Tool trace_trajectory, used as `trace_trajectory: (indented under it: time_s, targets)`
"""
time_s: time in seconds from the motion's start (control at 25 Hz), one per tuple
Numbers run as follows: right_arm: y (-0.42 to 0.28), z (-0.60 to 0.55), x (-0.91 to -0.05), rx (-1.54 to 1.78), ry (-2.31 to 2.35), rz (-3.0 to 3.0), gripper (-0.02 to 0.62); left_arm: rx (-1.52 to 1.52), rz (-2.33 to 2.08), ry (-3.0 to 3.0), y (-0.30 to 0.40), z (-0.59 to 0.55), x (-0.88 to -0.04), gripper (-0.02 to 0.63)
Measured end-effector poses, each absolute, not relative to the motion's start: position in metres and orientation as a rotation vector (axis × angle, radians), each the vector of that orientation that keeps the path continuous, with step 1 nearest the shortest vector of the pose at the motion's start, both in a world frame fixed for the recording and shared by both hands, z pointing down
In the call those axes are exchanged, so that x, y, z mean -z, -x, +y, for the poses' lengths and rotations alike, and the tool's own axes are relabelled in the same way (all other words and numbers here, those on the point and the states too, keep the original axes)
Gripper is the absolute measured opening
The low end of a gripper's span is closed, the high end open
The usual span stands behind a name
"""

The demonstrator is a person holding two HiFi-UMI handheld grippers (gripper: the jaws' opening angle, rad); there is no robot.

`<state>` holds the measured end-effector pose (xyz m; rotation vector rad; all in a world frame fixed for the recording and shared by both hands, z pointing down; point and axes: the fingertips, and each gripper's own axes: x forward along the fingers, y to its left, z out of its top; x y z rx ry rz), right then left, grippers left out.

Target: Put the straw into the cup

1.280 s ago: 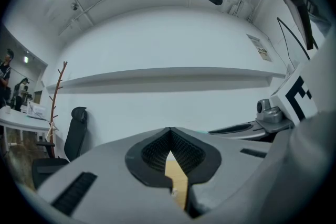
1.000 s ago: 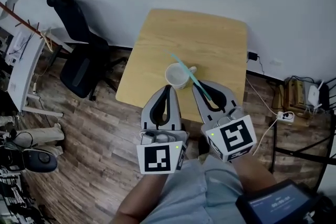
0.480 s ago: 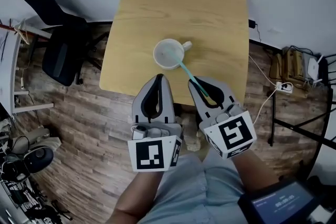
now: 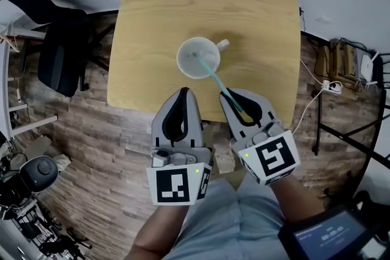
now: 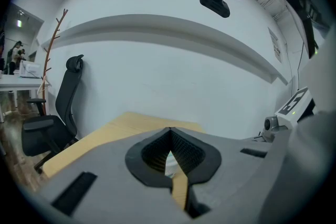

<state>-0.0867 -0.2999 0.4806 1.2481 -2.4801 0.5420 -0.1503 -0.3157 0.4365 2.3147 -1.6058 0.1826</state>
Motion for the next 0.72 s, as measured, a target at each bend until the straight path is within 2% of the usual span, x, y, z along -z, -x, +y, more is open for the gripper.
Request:
trace_trajectory:
  time_s: [0.36,0.72]
  targets:
    - [0.087,-0.31,-0.491,-0.553,-1.262,-2.455,0.032,-0.201,-1.591,-2.315,0.154,-0.327,-0.444,-0.003]
    - [0.074,-0.3,-0.466,-0.51,-1.299,-2.475,0.051,-0.173,-1.61,-2.372,0.14,-0.311,-0.412,-0.003]
